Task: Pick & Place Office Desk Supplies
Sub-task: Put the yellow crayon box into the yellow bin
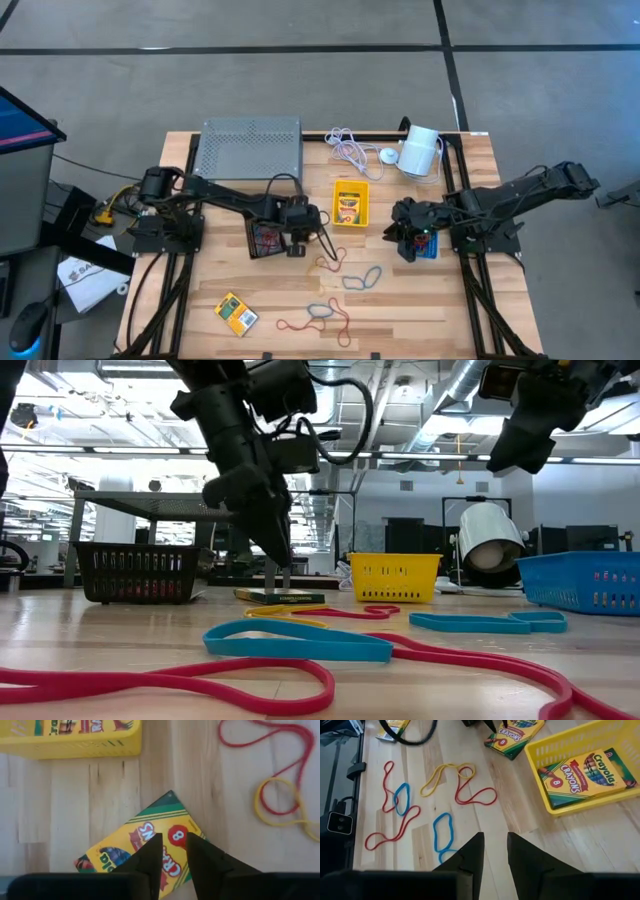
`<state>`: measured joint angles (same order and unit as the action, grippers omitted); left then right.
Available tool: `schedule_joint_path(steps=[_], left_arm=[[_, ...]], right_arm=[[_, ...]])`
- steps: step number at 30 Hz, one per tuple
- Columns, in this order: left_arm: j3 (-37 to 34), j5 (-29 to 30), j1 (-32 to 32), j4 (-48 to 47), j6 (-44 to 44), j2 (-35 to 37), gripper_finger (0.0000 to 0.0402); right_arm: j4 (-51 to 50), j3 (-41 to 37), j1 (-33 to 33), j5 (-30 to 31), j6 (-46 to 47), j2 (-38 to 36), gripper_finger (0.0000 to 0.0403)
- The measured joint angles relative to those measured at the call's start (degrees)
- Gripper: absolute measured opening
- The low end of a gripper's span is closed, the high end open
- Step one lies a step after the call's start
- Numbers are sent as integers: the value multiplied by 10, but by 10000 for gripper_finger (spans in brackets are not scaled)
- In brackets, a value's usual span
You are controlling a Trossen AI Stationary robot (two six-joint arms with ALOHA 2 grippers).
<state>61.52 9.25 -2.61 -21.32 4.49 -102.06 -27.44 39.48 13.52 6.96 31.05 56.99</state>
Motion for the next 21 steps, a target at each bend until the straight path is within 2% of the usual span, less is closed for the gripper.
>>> schedule_joint_path(steps=[11, 21], left_arm=[[0, 29, 0, -1, 9, -15, 33], [-6, 29, -1, -2, 13, -20, 5]], right_arm=[[-6, 0, 0, 0, 0, 0, 81], [-4, 0, 0, 0, 0, 0, 81]])
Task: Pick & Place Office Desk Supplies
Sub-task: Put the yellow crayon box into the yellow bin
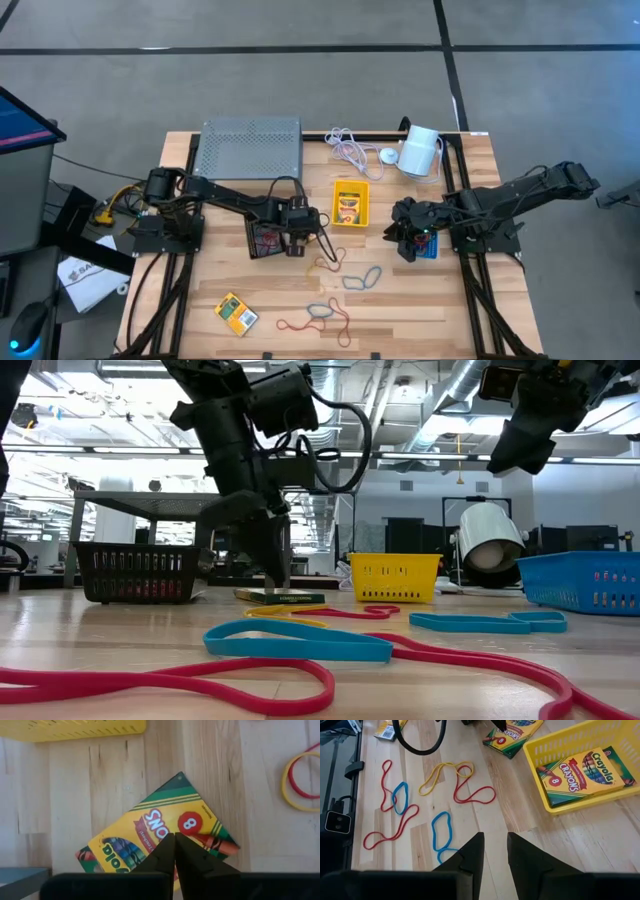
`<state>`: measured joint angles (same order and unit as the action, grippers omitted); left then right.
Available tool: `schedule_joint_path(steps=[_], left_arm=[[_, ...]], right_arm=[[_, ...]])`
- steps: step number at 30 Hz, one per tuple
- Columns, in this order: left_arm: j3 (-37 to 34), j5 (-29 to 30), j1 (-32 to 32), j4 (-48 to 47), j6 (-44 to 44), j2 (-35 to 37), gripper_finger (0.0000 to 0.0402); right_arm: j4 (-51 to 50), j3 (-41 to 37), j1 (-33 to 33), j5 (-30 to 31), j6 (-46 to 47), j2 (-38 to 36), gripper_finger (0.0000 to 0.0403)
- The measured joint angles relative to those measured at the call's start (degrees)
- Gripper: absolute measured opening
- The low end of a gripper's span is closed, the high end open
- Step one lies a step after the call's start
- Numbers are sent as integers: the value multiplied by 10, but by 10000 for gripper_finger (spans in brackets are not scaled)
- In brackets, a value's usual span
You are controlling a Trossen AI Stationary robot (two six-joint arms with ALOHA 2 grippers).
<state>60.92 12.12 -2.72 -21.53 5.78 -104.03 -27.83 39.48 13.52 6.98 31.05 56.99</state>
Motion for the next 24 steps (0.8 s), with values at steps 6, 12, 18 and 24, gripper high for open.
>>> schedule_joint_path(steps=[6, 12, 18, 24], left_arm=[[0, -1, -5, 10, 0, -9, 4], [5, 7, -16, 9, 8, -39, 4], [3, 10, -23, 11, 5, -32, 5], [1, -34, -44, 8, 3, -22, 5]], right_arm=[[0, 0, 0, 0, 0, 0, 81], [6, 0, 0, -12, 2, 0, 81], [5, 0, 0, -12, 5, 0, 81], [5, 0, 0, -12, 5, 0, 81]])
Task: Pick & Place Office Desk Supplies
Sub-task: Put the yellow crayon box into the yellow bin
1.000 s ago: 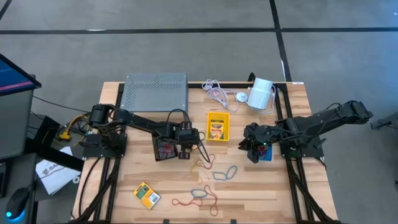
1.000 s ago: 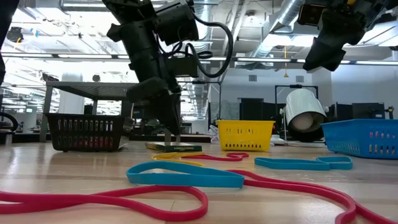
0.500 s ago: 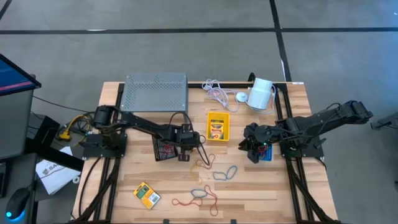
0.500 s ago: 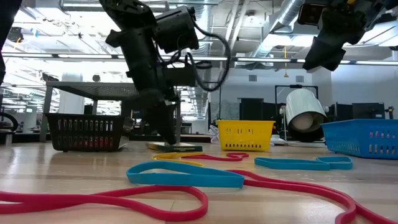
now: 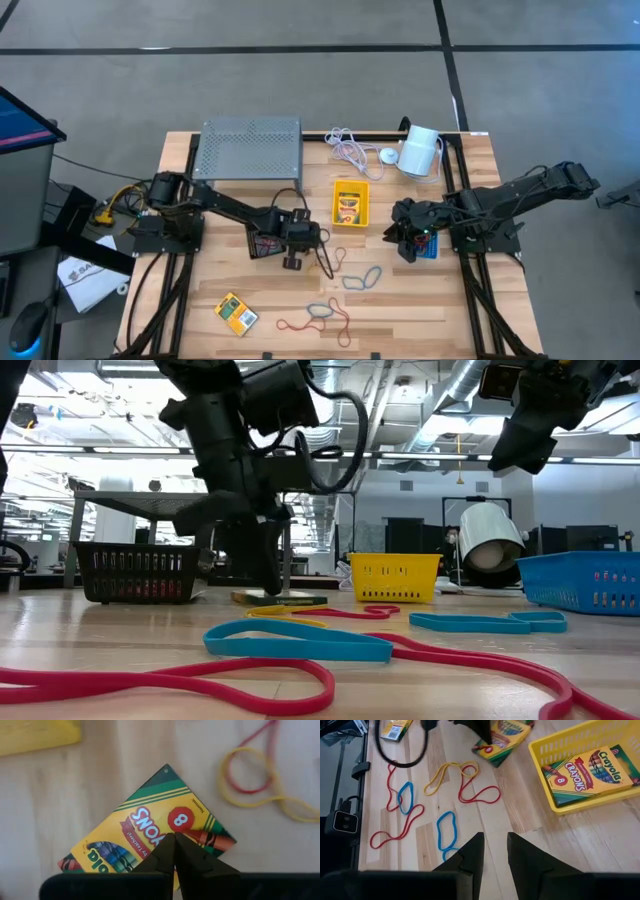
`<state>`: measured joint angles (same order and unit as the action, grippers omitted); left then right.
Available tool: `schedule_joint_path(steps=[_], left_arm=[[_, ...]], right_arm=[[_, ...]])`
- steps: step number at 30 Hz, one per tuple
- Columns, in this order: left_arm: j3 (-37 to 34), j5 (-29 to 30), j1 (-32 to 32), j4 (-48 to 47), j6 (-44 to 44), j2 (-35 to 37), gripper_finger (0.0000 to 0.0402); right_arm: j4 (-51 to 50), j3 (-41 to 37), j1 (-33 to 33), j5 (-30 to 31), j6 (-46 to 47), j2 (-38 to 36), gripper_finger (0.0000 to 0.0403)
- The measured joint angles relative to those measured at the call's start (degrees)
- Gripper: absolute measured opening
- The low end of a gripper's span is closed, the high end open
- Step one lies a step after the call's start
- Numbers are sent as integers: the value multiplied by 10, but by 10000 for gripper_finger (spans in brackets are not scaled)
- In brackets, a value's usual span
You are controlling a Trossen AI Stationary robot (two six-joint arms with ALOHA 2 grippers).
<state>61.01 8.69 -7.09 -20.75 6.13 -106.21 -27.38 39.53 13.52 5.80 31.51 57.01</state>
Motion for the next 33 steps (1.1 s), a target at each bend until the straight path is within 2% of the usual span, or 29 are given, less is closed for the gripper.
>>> schedule_joint_path(steps=[9, 19, 24, 29, 33], left_arm=[[6, -9, -42, 15, -22, -1, 4], [30, -2, -43, 1, -24, -1, 9], [39, -1, -30, -44, -25, 28, 55], [39, -2, 8, -90, -80, 69, 119], [39, -39, 39, -145, -122, 74, 150]], right_arm=[[0, 0, 0, 0, 0, 0, 81], [0, 0, 0, -16, 0, 0, 81], [0, 0, 0, -17, 0, 0, 81], [-1, 0, 0, -17, -3, 0, 81], [-4, 0, 6, -17, -8, 0, 81]])
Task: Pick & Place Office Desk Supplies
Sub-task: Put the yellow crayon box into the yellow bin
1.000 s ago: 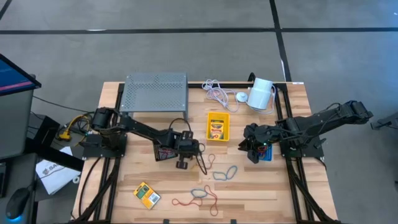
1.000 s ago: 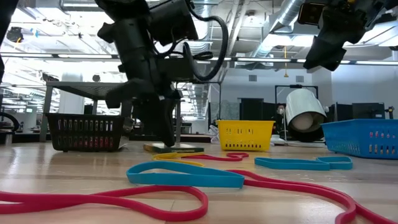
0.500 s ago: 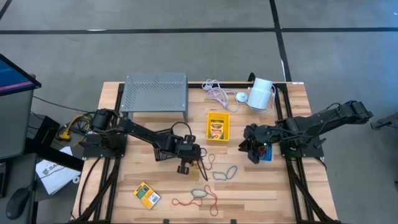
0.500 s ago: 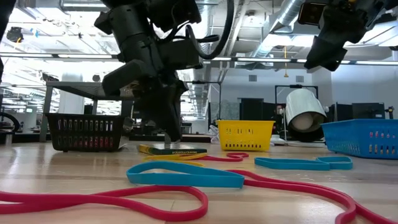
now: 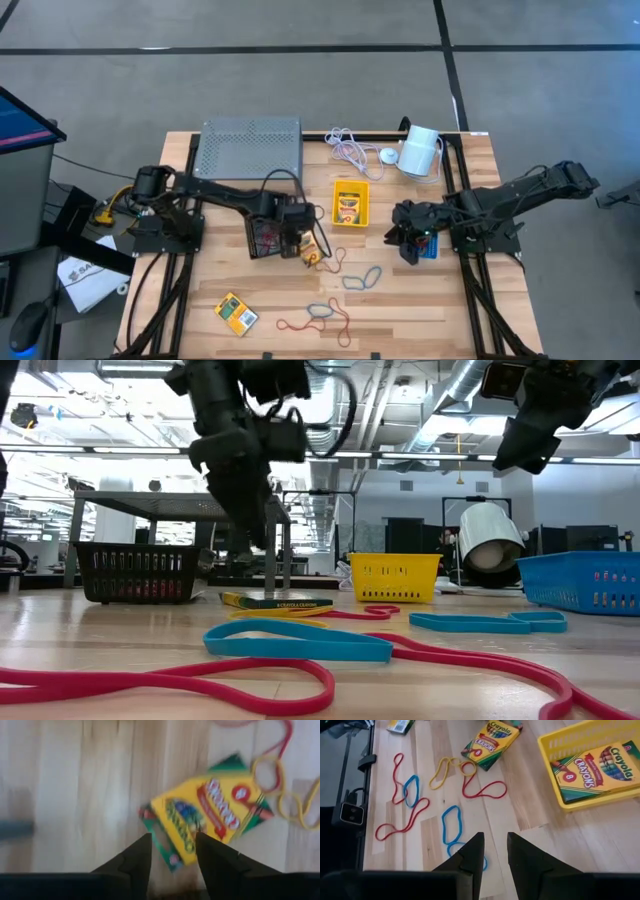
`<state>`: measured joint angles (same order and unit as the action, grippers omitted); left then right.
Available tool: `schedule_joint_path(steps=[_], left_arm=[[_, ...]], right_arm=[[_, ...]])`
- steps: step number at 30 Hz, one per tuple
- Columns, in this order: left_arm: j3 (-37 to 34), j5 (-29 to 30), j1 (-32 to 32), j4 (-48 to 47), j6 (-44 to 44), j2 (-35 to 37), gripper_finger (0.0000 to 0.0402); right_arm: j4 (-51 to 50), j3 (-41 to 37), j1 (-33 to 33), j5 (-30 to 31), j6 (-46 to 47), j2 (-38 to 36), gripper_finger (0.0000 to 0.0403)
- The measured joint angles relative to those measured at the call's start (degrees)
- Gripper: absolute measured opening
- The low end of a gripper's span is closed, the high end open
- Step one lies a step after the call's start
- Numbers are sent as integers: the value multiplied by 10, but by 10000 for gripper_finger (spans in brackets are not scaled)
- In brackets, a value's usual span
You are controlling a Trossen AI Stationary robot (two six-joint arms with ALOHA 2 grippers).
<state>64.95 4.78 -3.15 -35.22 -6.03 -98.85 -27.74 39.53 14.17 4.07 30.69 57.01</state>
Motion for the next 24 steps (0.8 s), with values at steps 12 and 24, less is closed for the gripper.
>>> schedule_joint_path(steps=[12, 24], left_arm=[[0, -52, 37, -15, -47, -12, 154], [0, -52, 40, 8, -50, -38, 152]], right_arm=[[-1, 0, 38, 3, -7, 0, 81], [4, 0, 42, 4, -7, 0, 81]])
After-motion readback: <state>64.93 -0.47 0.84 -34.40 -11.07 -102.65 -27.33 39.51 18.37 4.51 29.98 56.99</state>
